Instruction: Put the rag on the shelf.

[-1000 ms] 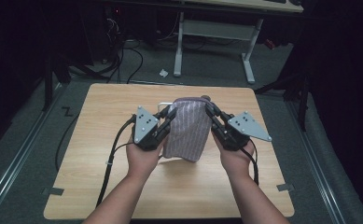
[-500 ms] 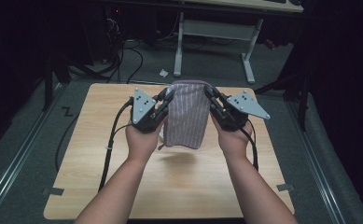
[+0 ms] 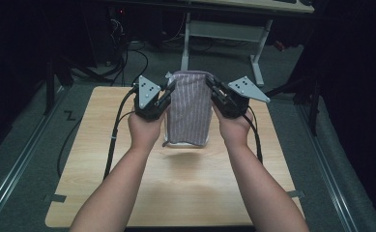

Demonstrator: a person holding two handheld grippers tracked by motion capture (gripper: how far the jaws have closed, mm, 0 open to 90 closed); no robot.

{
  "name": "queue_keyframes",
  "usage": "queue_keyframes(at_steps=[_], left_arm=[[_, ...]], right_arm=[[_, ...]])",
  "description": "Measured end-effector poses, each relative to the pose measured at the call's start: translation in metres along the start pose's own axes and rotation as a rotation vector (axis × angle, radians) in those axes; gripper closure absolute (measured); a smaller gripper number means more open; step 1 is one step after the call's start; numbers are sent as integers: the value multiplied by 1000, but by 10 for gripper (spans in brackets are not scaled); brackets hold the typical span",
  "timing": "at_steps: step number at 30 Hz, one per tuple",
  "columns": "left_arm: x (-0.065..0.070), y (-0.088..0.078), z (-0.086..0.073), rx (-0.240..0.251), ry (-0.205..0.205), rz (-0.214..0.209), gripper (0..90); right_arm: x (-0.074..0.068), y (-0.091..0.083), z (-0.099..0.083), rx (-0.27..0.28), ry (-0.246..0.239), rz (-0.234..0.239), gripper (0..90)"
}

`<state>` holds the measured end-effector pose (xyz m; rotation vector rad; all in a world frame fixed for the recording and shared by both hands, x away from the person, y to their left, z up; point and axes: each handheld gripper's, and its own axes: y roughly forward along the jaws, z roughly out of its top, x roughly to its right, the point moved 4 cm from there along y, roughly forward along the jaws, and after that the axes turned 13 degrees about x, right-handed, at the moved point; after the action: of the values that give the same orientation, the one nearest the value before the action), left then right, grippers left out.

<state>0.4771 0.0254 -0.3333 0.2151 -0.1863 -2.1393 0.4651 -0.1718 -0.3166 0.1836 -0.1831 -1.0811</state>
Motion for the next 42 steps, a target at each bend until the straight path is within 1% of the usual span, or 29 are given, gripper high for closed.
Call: queue_keyframes(at_steps=[1, 4, 5, 6, 8, 10, 11, 13, 16, 18, 19, 20, 23, 25, 26, 28, 30, 31, 32, 33, 34, 35, 36, 37, 38, 39, 40, 41, 42], left_arm=[[-2, 3, 0, -6, 5, 2, 794], [-7, 10, -3, -26, -3, -4, 794], [-8, 13, -3, -22, -5, -4, 793], [-9, 15, -4, -26, -4, -6, 793], [-10, 20, -4, -40, -3, -5, 793], [-12, 26, -4, -51, -14, -4, 793], [-14, 28, -4, -52, -12, -3, 793], [-15, 33, -6, -60, -6, 0, 793], [-21, 40, -12, -81, -1, 11, 792], [-25, 45, -15, -95, -5, 18, 790], [-26, 48, -18, -94, -12, 23, 788], [-29, 51, -20, -99, -25, 26, 788], [-34, 59, -30, -159, -36, 41, 785], [-36, 63, -37, -200, -33, 45, 785], [-37, 65, -41, -218, -44, 43, 784], [-39, 66, -50, -240, -65, 31, 782], [-41, 67, -58, -260, -66, 29, 782], [-41, 68, -61, -272, -72, 27, 780], [-42, 68, -63, -283, -79, 25, 780], [-43, 69, -65, -289, -84, 25, 778], [-44, 72, -69, -320, -103, 21, 771], [-45, 72, -70, -337, -104, 20, 766], [-45, 72, -70, -337, -104, 20, 761], [-46, 73, -72, -350, -105, 20, 744], [-48, 72, -73, -364, -117, 26, 744], [-50, 72, -73, -376, -135, 35, 705], [-52, 70, -73, -379, -150, 42, 654], [-54, 68, -72, -375, -157, 50, 627], [-55, 67, -70, -368, -157, 52, 607]], right_arm=[[2, 6, -3, -12, -3, -5, 828], [5, 11, -5, -20, -5, -11, 828], [7, 13, -6, -26, -6, -12, 828], [10, 17, -7, -33, -8, -16, 827], [11, 18, -8, -34, -11, -18, 827], [14, 22, -8, -39, -10, -23, 828], [17, 26, -10, -43, -11, -26, 828], [19, 29, -11, -43, -6, -27, 827], [24, 39, -16, -64, -2, -25, 827], [27, 45, -19, -75, 2, -15, 827], [30, 51, -23, -86, 6, -15, 826], [30, 51, -23, -86, 6, -15, 826], [33, 60, -34, -133, -12, -21, 825], [34, 65, -43, -192, -42, -38, 825], [35, 67, -49, -221, -45, -44, 825], [37, 69, -57, -257, -42, -52, 825], [39, 72, -63, -283, -33, -49, 824], [39, 74, -68, -307, -30, -47, 824], [39, 74, -68, -307, -30, -47, 824], [39, 75, -70, -318, -53, -48, 825], [39, 77, -73, -334, -67, -54, 825], [40, 78, -74, -341, -68, -52, 825], [40, 79, -75, -346, -61, -46, 823], [40, 81, -77, -365, -54, -40, 811], [40, 81, -77, -365, -54, -40, 811], [41, 81, -80, -393, -46, -41, 786], [40, 81, -82, -407, -42, -40, 749], [40, 80, -82, -405, -50, -39, 705], [40, 79, -81, -399, -49, -50, 669]])
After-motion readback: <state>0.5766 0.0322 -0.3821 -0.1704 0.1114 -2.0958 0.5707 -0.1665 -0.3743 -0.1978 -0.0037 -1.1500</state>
